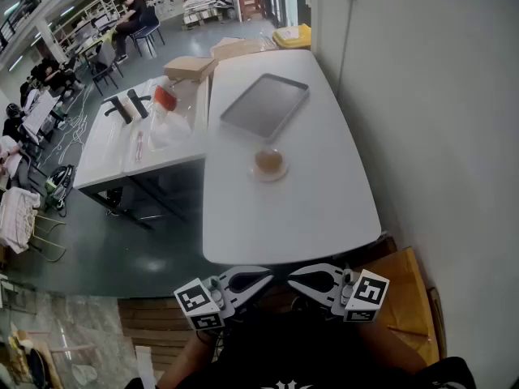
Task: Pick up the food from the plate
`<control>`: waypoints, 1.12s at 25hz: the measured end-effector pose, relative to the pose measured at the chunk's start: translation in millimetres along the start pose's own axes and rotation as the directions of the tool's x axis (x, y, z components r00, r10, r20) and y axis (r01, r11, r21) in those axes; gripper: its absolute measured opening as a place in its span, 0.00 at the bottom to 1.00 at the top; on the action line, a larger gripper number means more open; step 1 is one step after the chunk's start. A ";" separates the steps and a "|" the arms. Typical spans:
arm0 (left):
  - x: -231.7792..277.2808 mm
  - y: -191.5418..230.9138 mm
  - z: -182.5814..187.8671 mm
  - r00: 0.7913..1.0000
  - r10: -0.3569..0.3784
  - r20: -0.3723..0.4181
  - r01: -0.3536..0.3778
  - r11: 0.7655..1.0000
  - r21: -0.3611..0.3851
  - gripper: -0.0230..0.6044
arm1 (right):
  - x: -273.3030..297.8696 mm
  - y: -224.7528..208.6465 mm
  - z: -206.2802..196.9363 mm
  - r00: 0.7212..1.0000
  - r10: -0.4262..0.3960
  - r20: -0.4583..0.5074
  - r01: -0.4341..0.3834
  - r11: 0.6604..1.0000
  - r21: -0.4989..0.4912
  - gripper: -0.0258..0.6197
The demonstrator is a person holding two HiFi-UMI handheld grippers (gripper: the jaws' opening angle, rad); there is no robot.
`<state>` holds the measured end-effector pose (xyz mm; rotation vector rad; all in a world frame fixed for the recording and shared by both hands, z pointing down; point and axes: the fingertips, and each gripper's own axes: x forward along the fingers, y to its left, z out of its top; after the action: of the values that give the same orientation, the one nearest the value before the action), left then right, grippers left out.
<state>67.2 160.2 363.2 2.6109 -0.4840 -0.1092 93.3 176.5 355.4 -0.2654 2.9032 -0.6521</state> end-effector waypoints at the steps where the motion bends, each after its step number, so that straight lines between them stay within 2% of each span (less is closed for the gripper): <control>1: 4.2 0.7 -4.6 1.000 0.008 -0.004 -0.008 1.000 0.001 0.05 | -2.8 -3.9 -5.5 1.000 0.004 -0.012 -0.004 1.000 -0.007 0.04; 6: 13.6 -7.2 -12.6 1.000 0.016 0.016 -0.016 1.000 -0.013 0.05 | -9.3 -4.5 -17.0 0.999 0.037 -0.038 -0.037 0.999 -0.011 0.04; 9: 15.4 -9.6 -19.1 0.999 0.036 -0.025 -0.036 0.999 0.001 0.05 | -14.4 -9.1 -17.1 0.999 0.030 -0.035 -0.030 1.000 -0.004 0.04; 12: 14.5 -12.5 -21.7 0.997 0.063 -0.054 -0.062 0.998 0.020 0.05 | -17.9 -7.9 -20.9 0.997 0.067 -0.029 -0.067 0.998 0.019 0.04; 15: 8.9 -4.6 -27.2 0.995 0.079 -0.059 -0.080 0.997 0.000 0.05 | -10.8 -11.7 -30.0 0.995 0.096 -0.038 -0.095 0.995 0.030 0.04; 20: -0.2 11.7 -43.6 0.994 0.067 -0.092 -0.071 0.996 -0.049 0.05 | 2.8 -26.4 -46.9 0.996 0.081 -0.042 -0.079 0.995 0.061 0.04; 24: -0.6 31.0 -31.4 0.994 0.060 -0.091 -0.062 0.998 -0.016 0.05 | 9.2 -34.5 -33.9 1.000 0.021 -0.012 -0.020 0.999 0.046 0.04; 28: -4.3 48.2 -14.9 0.996 0.033 -0.084 -0.033 0.999 0.009 0.05 | 11.8 -50.2 -23.3 0.999 -0.043 -0.030 0.043 0.999 0.015 0.04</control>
<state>50.3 128.7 399.1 2.6017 -0.4986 0.0132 84.4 139.0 396.8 -0.3200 2.9270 -0.6905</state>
